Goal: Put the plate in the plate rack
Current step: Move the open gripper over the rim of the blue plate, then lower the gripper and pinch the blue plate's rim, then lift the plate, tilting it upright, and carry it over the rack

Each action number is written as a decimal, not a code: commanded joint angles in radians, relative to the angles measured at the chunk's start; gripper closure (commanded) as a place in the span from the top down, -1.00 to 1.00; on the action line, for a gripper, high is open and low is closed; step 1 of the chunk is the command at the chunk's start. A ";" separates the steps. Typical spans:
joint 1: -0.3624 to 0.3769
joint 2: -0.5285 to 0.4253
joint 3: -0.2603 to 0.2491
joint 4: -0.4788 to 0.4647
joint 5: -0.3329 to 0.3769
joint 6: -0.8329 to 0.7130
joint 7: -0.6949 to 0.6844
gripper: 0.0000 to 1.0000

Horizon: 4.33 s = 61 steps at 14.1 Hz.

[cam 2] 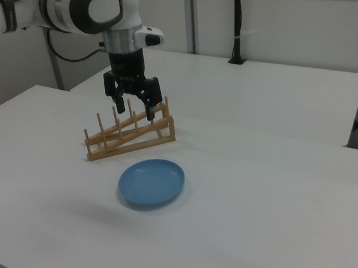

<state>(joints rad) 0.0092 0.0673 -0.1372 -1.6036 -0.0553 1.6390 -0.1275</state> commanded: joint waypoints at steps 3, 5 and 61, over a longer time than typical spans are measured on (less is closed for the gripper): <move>-0.027 0.066 -0.002 0.002 0.017 0.079 -0.020 1.00; -0.046 0.124 -0.002 0.001 0.017 0.125 -0.027 1.00; -0.060 0.117 -0.015 -0.006 0.018 0.450 -0.296 -1.00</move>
<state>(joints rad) -0.0692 0.3050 -0.1388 -1.5699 -0.0552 2.0331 -0.3882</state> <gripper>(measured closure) 0.952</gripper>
